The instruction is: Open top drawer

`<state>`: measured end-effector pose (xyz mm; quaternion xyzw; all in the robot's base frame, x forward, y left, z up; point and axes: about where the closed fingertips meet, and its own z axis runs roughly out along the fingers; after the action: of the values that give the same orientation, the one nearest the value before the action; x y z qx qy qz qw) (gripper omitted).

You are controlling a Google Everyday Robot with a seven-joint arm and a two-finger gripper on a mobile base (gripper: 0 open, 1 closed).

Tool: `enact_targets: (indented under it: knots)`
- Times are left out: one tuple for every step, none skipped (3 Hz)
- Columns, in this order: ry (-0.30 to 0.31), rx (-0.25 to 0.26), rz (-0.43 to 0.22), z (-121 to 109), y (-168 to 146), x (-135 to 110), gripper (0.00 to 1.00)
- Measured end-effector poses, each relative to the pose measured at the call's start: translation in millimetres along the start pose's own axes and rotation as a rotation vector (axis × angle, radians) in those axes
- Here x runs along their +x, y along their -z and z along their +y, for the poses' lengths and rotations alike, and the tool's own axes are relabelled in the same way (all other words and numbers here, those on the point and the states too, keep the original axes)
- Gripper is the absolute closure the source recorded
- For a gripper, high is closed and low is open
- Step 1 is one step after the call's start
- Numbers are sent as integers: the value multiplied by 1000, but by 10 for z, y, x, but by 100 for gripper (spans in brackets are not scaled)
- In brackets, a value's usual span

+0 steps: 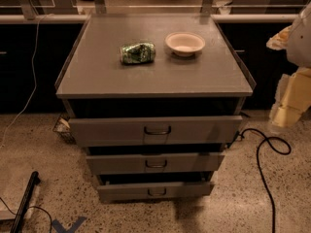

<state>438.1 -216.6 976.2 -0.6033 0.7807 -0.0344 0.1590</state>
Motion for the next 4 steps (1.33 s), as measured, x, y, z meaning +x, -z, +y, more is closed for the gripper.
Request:
enact_targets:
  knots:
    - [1, 2, -7, 7, 5, -3, 0]
    - [3, 7, -28, 32, 19, -11, 0]
    - [-12, -52, -111, 285, -260, 31, 0]
    - [-59, -130, -249, 600, -706, 187, 0]
